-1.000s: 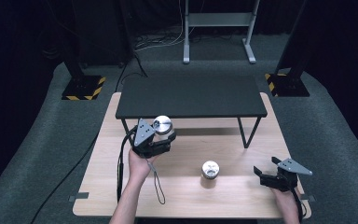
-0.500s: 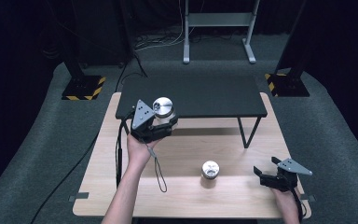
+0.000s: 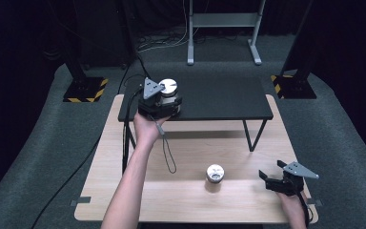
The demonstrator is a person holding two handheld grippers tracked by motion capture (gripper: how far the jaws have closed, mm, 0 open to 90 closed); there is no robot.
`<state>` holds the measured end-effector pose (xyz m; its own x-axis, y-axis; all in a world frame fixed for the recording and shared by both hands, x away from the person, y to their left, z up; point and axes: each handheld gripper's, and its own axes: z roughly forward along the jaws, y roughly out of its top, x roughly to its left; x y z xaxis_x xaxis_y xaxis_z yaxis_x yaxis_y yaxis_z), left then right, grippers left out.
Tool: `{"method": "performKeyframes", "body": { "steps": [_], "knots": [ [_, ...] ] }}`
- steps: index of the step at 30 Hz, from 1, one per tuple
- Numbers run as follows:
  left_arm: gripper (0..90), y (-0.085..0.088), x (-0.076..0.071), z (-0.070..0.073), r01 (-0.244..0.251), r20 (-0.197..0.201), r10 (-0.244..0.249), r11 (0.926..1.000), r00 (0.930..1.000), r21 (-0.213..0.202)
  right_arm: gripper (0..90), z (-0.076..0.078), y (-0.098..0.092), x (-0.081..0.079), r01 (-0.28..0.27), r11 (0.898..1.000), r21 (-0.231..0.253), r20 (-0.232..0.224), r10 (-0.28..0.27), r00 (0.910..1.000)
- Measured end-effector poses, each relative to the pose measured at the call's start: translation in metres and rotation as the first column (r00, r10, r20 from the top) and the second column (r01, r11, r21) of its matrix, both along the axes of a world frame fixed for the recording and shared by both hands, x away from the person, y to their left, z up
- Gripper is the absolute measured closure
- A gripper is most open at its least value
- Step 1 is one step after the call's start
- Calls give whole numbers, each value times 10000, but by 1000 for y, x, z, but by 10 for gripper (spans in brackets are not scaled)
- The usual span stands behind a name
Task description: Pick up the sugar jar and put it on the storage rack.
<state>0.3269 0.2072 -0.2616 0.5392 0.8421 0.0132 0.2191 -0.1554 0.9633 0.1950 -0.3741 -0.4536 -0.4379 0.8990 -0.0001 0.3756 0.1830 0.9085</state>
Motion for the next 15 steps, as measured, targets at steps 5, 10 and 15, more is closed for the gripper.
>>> {"method": "performKeyframes", "body": {
  "steps": [5,10,15],
  "knots": [
    [305,-8,13,6,-190,-372,193,9998,9991,93,83,0,0,0,-14,10000,4,-4,14,10000],
    [305,-17,25,13,-262,-718,286,9991,9970,338,83,0,0,1,-27,10000,-24,2,27,10000],
    [303,-18,30,15,-243,-879,283,9986,9957,466,83,0,0,2,-47,10000,-46,-8,47,10000]
  ]
}}
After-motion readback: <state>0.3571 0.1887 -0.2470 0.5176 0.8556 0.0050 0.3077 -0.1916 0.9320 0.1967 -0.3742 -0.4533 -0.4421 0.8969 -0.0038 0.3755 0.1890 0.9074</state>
